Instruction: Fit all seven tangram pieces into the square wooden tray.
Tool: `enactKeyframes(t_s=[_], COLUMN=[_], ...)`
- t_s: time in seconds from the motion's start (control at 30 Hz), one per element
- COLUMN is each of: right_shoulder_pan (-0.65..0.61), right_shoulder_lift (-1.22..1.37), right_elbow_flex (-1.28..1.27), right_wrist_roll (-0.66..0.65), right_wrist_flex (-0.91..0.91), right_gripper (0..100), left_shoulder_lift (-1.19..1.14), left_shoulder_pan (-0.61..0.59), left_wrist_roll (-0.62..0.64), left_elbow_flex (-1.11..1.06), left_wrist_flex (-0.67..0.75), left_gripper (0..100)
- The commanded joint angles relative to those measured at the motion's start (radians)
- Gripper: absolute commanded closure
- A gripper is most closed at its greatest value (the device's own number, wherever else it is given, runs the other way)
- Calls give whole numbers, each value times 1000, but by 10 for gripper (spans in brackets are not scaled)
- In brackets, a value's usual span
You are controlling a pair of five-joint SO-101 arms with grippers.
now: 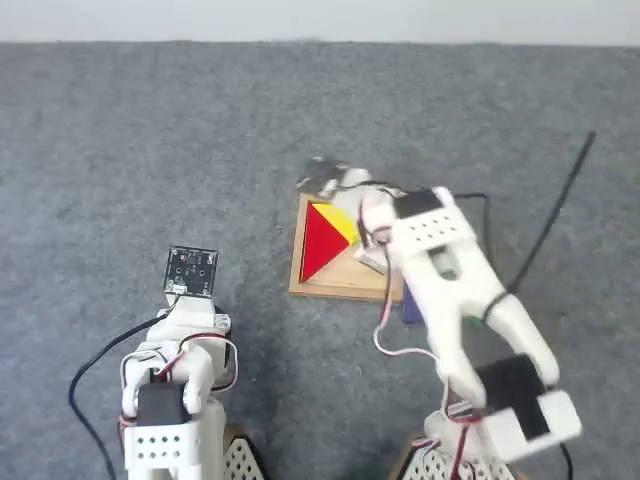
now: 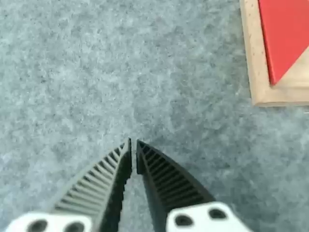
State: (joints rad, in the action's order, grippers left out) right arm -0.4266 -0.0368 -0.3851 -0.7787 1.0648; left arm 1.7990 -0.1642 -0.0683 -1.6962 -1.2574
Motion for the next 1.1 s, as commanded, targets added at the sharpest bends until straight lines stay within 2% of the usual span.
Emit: enactKeyframes(t_s=[0.0,0.4,0.5,0.63,0.87,1.07], right_shoulder_pan=[-38,-68,-79,-88,-101,-130], right_shoulder_lift=[84,414,418,404,360,369], right_elbow_flex=[178,400,396,416,446,516], right_wrist_roll=[-150,-453,-554,-715,-910,-921], right_wrist_flex=[31,31,33,124,217,323], right_gripper=[952,952,952,952,952,940], left_shoulder_lift=[17,17,17,17,17,17], left_shoulder_pan=[2,2,2,2,2,2], left_wrist_roll=[0,0,0,0,0,0], left_elbow_flex=[12,12,12,12,12,12], left_wrist_flex=[-3,-3,-3,-3,-3,-3], left_gripper=[979,979,979,979,979,979])
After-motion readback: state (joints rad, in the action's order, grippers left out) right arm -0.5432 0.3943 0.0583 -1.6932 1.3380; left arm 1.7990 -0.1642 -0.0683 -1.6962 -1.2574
